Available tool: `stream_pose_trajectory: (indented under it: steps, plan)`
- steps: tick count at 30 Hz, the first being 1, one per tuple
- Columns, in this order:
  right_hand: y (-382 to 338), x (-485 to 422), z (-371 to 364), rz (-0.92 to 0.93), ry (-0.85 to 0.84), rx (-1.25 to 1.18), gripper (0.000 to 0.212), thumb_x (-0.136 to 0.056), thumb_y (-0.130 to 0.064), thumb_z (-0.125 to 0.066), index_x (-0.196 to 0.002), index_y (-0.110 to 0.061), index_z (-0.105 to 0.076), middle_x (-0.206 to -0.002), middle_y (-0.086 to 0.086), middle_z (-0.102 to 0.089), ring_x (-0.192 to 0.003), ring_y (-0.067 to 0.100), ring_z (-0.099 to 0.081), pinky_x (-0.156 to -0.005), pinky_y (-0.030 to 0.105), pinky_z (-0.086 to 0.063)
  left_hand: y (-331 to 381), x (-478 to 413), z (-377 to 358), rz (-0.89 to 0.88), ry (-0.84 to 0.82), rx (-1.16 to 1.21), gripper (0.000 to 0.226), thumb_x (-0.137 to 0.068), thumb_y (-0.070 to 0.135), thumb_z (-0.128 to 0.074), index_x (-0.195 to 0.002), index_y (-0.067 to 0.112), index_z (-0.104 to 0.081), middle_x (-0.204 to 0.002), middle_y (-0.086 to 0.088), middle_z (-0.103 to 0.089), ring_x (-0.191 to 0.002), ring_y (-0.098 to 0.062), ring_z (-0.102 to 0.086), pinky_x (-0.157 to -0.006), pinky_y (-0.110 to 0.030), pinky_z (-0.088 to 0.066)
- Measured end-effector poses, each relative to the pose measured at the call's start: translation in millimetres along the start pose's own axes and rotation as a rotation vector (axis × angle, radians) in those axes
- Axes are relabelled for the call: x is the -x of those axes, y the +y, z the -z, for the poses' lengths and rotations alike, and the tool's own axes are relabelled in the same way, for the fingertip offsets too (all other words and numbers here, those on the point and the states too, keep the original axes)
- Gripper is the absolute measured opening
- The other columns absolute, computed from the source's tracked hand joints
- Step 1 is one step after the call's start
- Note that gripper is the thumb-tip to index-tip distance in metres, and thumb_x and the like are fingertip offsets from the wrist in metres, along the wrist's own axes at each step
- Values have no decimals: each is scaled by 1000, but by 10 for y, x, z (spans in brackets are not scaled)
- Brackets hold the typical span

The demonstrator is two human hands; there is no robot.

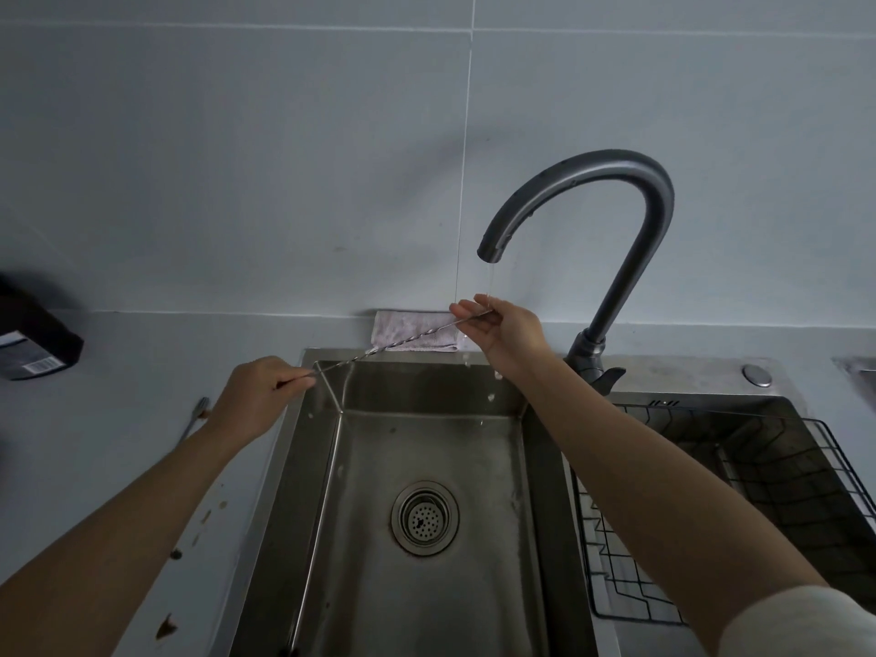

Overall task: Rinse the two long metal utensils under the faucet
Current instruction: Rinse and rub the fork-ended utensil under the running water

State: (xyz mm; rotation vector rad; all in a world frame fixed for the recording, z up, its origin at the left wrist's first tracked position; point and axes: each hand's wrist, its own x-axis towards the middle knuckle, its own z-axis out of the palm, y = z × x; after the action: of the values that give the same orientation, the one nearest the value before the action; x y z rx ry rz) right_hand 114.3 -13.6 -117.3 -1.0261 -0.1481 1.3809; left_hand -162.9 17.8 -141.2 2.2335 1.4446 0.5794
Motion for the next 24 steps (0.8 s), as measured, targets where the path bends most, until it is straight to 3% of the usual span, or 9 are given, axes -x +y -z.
stream_pose_trajectory:
  steps: [3,7,10,14,16,19,22,24]
  plan:
    - [-23,10,-4,4,-23,41,18,-99,-7,-34,-100,2,-50,-86,14,-60,-74,23,-67,-86,37,-52,-1,-36,30,0,9,-14,20,-81,2,-63,-100,-3,-67,-85,-28,-68,-77,-37,-61,-63,-17,-38]
    - [3,14,4,100,-7,170,19,-99,-7,-35,-112,-1,-49,-89,12,-62,-78,21,-65,-87,35,-52,57,-69,58,4,14,-13,15,-77,0,-67,-91,-5,-70,-83,-26,-69,-74,-36,-62,-62,-17,-38]
    - [39,25,0,155,51,330,9,-95,-7,-46,-94,-2,-53,-82,11,-64,-71,20,-66,-77,30,-57,101,-90,74,-8,50,-21,12,-75,-1,-69,-86,-6,-71,-79,-25,-70,-67,-29,-58,-59,-18,-38]
    - [43,18,4,184,88,444,11,-87,-6,-60,-77,-7,-56,-74,12,-65,-61,19,-66,-63,25,-59,123,-109,87,-2,34,-39,12,-74,1,-70,-84,-5,-72,-78,-24,-70,-59,-20,-53,-59,-15,-37]
    - [22,24,7,176,95,369,12,-87,-6,-61,-76,-6,-58,-73,12,-65,-62,18,-67,-62,23,-59,139,-114,85,7,24,-29,12,-74,1,-70,-84,-5,-72,-79,-24,-71,-56,-14,-51,-59,-14,-37]
    - [14,46,-10,144,112,148,20,-93,-14,-53,-77,-2,-58,-74,11,-64,-68,19,-67,-62,21,-58,189,-123,68,8,16,-2,11,-73,0,-71,-83,-5,-72,-80,-26,-71,-60,-22,-54,-61,-14,-37]
    - [46,43,-36,112,135,-56,31,-98,-26,-42,-81,-3,-56,-78,12,-65,-70,21,-68,-62,24,-58,238,-126,34,12,-10,19,13,-74,0,-69,-85,-6,-71,-81,-25,-71,-59,-18,-53,-60,-12,-36]
    - [56,36,-38,135,132,-61,34,-98,-28,-39,-81,-4,-56,-77,12,-65,-71,21,-68,-67,26,-58,257,-121,18,25,-32,27,13,-75,0,-68,-86,-7,-71,-79,-26,-71,-58,-20,-53,-58,-11,-36]
